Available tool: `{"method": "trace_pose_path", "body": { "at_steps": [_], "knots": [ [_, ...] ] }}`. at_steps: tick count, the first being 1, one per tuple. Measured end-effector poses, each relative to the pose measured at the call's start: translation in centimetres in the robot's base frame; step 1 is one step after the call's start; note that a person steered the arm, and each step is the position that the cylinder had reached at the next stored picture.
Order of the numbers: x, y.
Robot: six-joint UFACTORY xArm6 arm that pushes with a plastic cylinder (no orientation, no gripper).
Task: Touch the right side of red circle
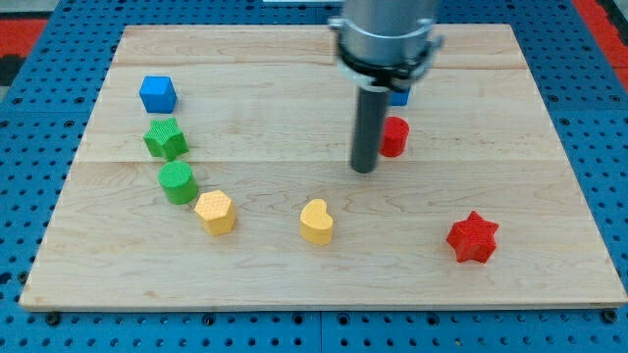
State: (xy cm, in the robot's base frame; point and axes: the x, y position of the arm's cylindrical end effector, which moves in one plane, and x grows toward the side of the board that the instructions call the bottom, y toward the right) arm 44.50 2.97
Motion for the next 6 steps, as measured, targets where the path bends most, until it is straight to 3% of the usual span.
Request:
{"method": "trace_pose_path", "body": {
  "at_steps": [1,2,3,4,5,6],
  "knots": [
    [-4.7,1.2],
    [-4.4,8.4],
    [2.1,11.4],
    [-0.7,9.3],
    [-3.8,12.0],
    [-1.5,19.3]
  ]
}}
